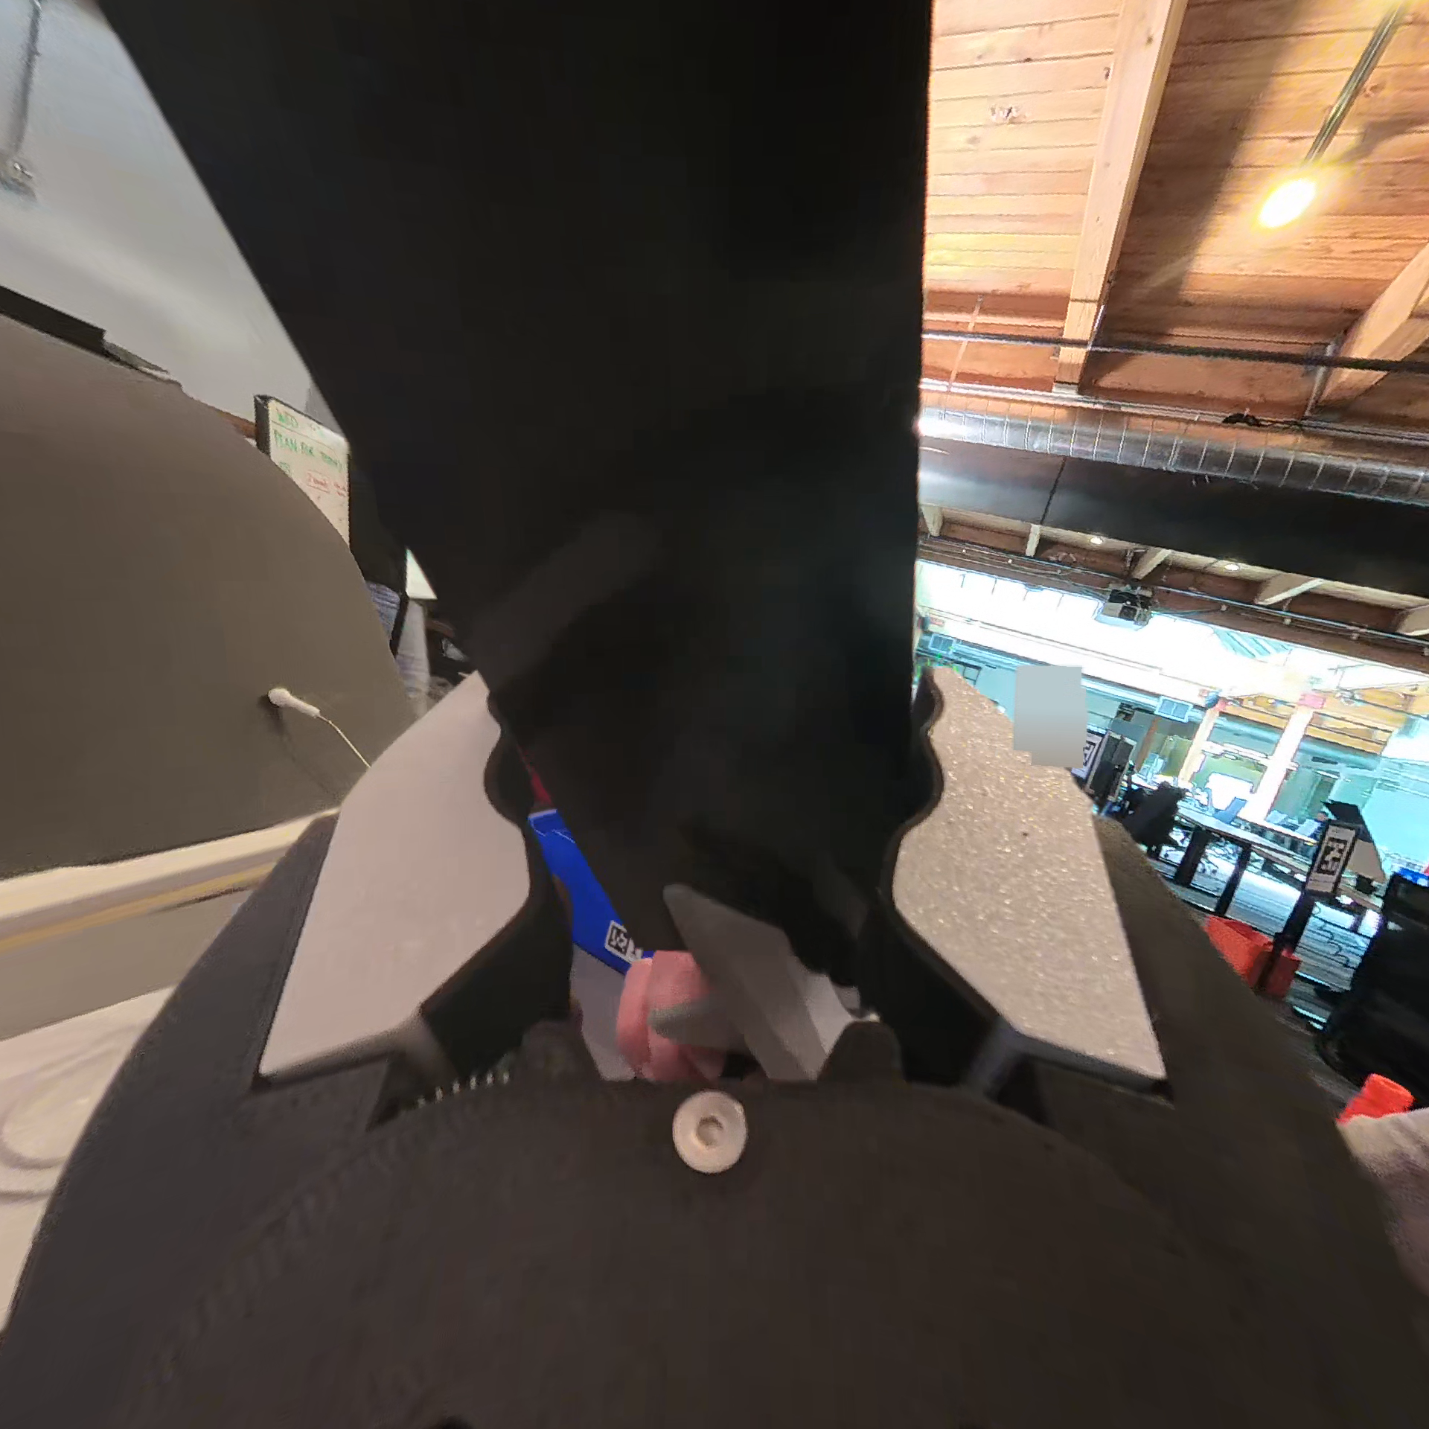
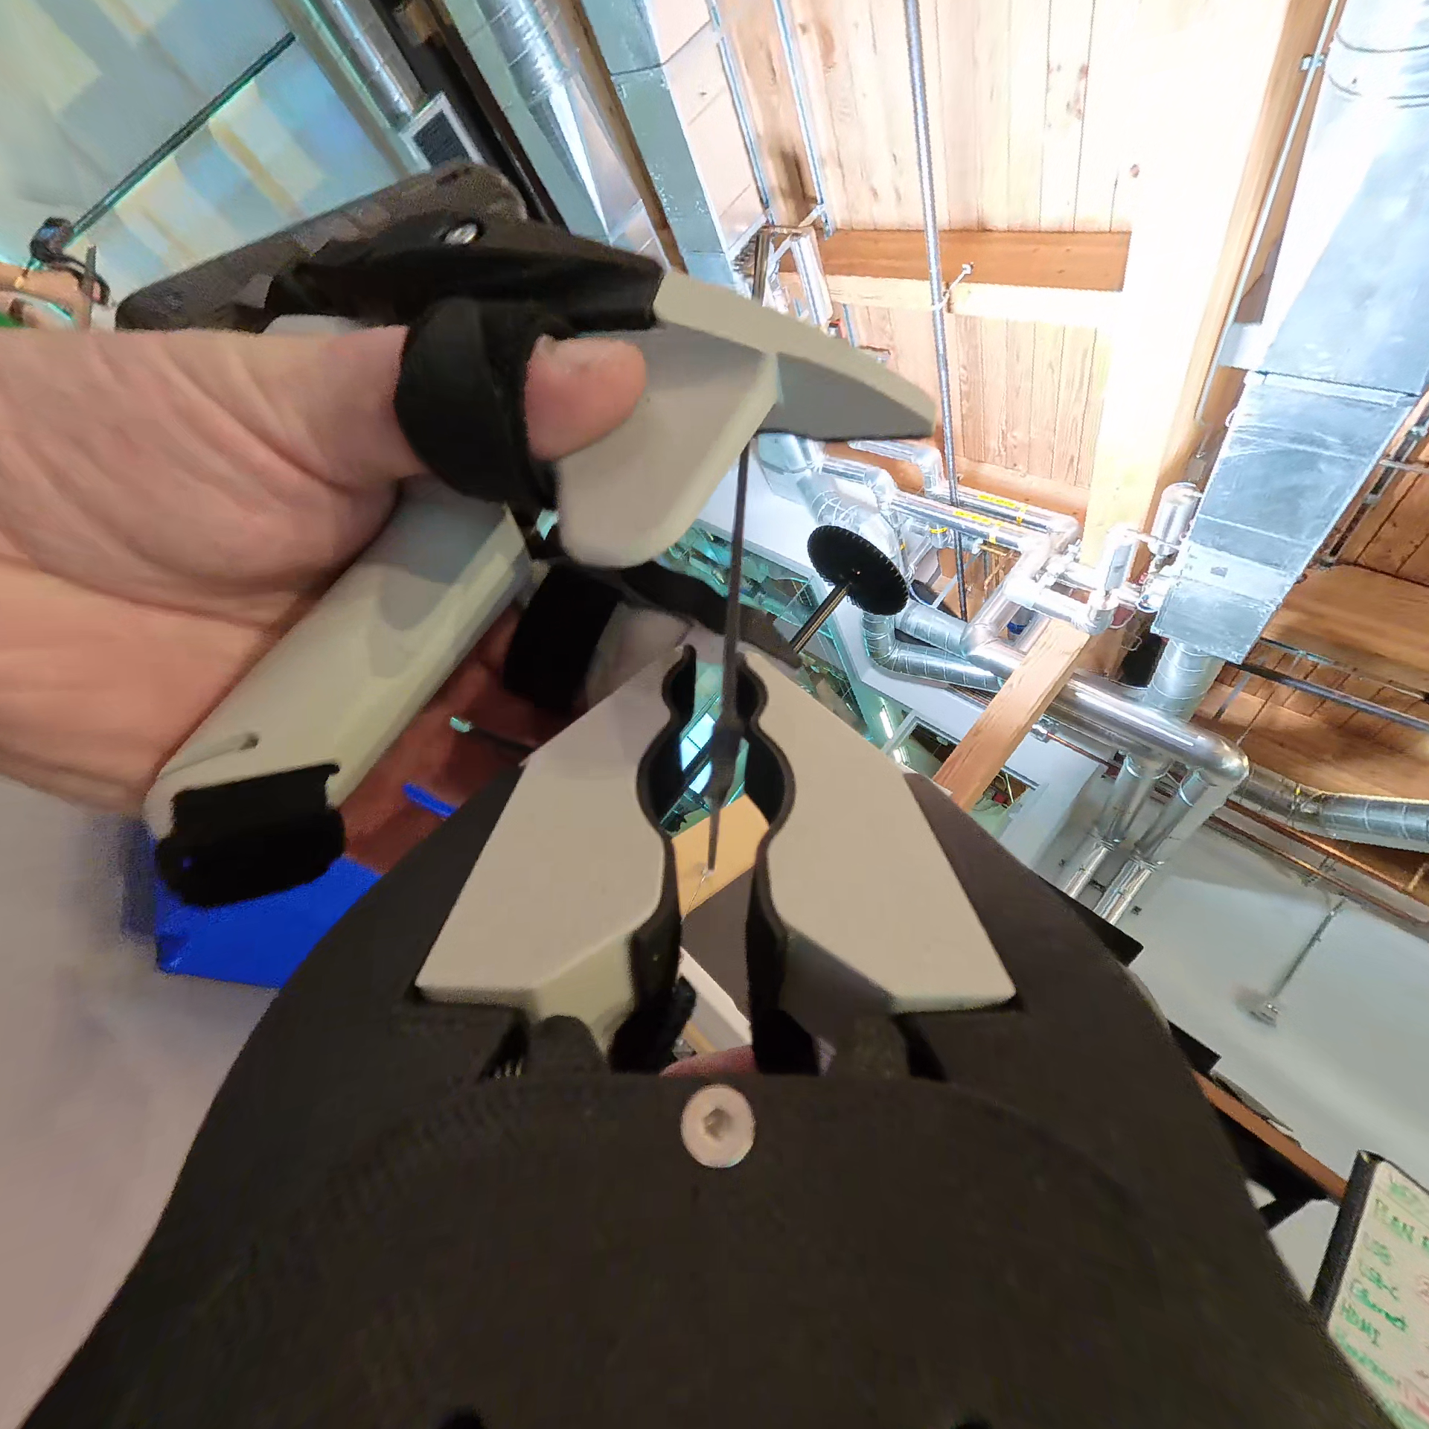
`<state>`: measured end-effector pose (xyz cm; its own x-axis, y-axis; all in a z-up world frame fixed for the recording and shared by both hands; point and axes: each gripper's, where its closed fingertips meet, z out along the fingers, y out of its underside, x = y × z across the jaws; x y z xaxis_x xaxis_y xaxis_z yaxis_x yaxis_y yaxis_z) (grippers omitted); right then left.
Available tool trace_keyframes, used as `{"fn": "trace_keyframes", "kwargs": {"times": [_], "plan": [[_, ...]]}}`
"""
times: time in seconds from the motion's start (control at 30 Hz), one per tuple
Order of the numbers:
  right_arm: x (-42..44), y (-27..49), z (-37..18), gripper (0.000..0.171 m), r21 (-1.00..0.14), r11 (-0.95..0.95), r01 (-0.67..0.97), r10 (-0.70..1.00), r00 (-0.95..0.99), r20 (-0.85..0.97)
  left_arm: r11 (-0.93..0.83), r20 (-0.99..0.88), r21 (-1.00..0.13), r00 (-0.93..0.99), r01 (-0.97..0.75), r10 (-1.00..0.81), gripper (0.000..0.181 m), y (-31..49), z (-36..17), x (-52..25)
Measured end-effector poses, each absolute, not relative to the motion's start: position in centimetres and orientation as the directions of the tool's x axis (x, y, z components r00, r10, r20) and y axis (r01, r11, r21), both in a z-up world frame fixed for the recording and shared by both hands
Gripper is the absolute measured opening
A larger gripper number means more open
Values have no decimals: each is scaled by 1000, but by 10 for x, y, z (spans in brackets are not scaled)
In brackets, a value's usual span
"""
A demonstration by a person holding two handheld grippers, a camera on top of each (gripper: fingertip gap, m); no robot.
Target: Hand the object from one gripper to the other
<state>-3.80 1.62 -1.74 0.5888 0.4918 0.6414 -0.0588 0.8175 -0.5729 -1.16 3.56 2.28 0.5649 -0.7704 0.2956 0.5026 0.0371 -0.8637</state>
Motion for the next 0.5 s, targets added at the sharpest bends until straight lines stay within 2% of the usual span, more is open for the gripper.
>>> {"fn": "trace_keyframes", "kwargs": {"times": [0.03,0.1,0.13,0.23,0.3,0.4,0.5], "plan": [[-39,16,-18,15,-562,826,-50,481,584,654,56,285,-864,576,501,-766,95,35,27,-16],[-40,15,-21,42,-538,842,-38,461,569,681,100,255,-875,626,474,-737,94,37,35,-29],[-41,13,-24,44,-528,848,-43,462,547,698,124,232,-886,659,447,-716,94,39,39,-37],[-38,19,-27,39,-574,816,-62,523,501,690,198,105,-946,823,255,-558,94,52,40,-68],[-32,27,-23,36,-618,782,-80,572,485,661,231,-58,-972,915,39,-399,95,61,35,-89],[-21,34,-8,23,-695,705,-140,665,470,580,226,-296,-942,931,-247,-214,94,68,27,-106],[-17,33,5,36,-790,571,-221,793,396,463,165,-522,-848,848,-504,-91,94,74,13,-106]]}}
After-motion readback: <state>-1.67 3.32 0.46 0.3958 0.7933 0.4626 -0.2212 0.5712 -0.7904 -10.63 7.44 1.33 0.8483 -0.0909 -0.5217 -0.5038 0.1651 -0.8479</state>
